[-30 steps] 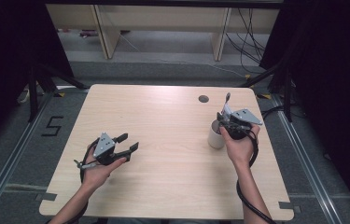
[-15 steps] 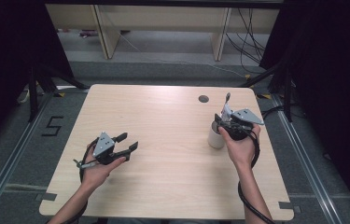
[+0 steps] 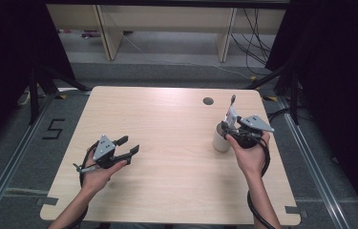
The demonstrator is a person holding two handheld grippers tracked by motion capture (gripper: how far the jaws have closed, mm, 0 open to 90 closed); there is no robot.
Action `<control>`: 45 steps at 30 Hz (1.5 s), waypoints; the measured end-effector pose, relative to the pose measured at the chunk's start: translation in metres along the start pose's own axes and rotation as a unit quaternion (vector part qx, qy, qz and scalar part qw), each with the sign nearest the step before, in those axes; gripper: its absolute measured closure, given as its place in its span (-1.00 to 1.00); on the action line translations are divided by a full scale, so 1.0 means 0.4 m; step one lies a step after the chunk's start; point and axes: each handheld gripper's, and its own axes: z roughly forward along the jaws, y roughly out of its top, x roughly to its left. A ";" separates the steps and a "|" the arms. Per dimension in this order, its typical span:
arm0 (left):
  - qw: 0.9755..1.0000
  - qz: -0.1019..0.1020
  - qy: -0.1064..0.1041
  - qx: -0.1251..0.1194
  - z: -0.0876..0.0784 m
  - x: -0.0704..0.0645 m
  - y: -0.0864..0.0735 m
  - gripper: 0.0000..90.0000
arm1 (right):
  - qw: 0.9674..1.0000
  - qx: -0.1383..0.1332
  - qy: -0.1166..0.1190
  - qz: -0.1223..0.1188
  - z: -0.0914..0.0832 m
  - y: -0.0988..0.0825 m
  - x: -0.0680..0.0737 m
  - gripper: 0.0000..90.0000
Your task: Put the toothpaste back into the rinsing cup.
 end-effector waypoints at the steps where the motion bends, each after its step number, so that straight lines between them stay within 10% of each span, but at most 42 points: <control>1: 1.000 -0.001 0.001 0.000 0.000 0.001 -0.002 -0.11 | 1.000 -0.002 0.000 -0.005 -0.003 -0.002 -0.002 -0.24; 45: 1.000 -0.007 0.020 -0.001 -0.001 0.035 -0.053 -0.12 | 0.999 0.028 0.009 0.015 -0.118 -0.213 -0.054 -0.31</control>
